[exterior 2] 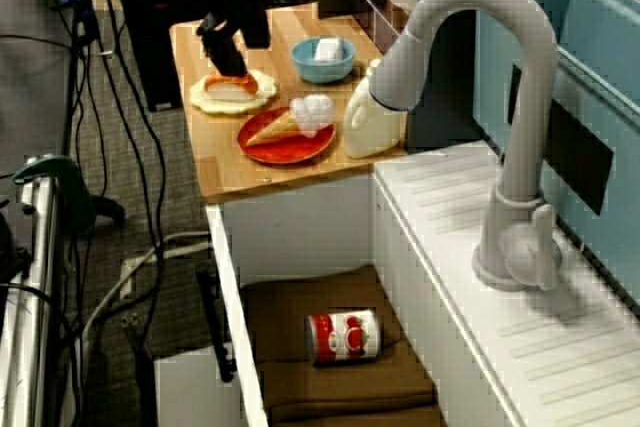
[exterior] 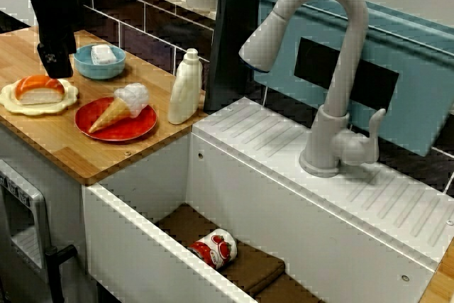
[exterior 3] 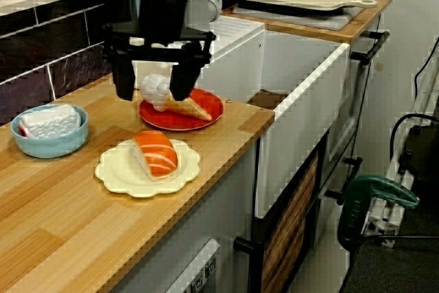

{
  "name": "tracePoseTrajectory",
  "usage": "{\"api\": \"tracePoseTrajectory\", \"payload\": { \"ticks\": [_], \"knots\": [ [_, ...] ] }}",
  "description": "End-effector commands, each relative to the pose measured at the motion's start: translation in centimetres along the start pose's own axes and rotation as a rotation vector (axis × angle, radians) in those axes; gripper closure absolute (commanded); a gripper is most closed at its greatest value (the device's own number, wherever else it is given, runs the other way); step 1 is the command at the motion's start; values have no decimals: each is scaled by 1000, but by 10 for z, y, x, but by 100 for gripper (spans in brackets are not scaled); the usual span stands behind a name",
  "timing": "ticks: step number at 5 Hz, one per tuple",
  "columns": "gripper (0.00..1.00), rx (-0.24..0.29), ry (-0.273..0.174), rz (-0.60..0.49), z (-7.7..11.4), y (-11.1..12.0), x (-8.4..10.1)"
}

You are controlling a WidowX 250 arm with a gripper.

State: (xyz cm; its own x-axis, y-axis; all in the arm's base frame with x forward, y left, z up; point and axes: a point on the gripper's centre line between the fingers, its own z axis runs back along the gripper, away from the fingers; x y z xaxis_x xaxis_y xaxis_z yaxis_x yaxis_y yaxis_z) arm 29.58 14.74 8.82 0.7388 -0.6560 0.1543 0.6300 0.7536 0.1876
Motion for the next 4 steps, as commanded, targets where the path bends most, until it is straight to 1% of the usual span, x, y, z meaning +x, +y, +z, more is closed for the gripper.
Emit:
{"api": "tracePoseTrajectory", "payload": {
  "ticks": [1, 2, 3, 4],
  "knots": [
    [0, 34, 4, 59, 12, 15, -9],
    [0, 58, 31, 71, 10, 15, -16],
    [0, 72, 47, 128, 9, 14, -24],
    [0, 88, 80, 156, -3, 10, -28]
  ]
}}
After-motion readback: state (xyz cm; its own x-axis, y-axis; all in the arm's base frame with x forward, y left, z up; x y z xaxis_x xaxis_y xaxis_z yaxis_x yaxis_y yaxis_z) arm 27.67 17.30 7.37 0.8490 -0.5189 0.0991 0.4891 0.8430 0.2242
